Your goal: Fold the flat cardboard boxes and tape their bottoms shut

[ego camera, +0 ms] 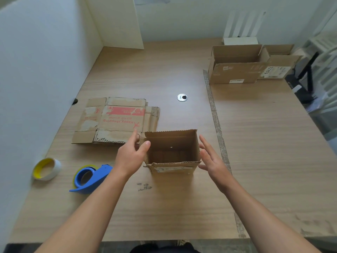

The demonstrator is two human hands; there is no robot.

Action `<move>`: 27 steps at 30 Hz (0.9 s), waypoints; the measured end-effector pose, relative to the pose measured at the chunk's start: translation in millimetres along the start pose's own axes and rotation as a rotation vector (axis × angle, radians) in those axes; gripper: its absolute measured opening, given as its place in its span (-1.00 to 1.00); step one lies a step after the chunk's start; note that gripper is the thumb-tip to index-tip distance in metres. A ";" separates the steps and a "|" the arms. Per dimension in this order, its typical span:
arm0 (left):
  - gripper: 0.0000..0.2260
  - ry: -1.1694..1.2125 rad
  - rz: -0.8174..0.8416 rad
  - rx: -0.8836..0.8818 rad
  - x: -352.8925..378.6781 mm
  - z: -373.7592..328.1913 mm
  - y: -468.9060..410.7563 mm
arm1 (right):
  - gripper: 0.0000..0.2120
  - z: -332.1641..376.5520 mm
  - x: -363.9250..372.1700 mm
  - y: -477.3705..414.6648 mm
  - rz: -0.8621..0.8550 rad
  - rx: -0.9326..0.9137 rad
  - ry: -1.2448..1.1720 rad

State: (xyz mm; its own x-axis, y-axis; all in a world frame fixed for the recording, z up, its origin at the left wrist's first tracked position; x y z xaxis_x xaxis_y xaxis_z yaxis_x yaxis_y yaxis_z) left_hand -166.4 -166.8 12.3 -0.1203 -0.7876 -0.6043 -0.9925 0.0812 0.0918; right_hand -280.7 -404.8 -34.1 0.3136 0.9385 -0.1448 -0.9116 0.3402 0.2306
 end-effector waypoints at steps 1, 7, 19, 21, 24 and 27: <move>-0.39 0.026 -0.012 -0.006 -1.5 0.9 1.7 | -0.38 -0.8 -0.7 0.3 0.002 -0.007 0.008; -0.47 0.103 0.003 -0.006 -5.1 8.3 10.4 | -0.20 -3.9 -4.0 3.7 0.003 -0.044 0.003; -0.38 0.104 0.163 0.094 17.0 21.4 32.6 | -0.47 -9.1 -5.8 1.7 -0.089 -0.056 0.052; -0.41 0.064 0.138 0.113 18.7 22.0 30.3 | -0.51 -7.8 -3.7 0.9 -0.116 -0.058 0.047; -0.47 0.043 0.091 0.108 18.9 24.1 26.1 | -0.54 -3.5 -1.5 0.2 -0.141 -0.067 0.061; -0.50 0.024 0.038 0.112 18.4 25.2 23.7 | -0.57 -0.7 -0.7 -0.9 -0.166 -0.070 0.061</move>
State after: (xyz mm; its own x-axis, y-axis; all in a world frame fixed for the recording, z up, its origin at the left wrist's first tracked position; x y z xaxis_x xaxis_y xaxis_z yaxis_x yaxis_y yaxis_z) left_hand -192.7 -164.0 -16.6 -0.1591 -0.7969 -0.5828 -0.9837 0.1780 0.0251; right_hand -280.3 -405.8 -34.9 0.4464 0.8636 -0.2343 -0.8657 0.4830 0.1313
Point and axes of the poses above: each hand's wrist, its own y-axis away from the middle knuckle, its own x-axis out of the palm, z = x × y, the point moved 7 cm from there along -y, towards the middle knuckle, and after that the axes turned 8 degrees about -z, right-handed, at the moved point
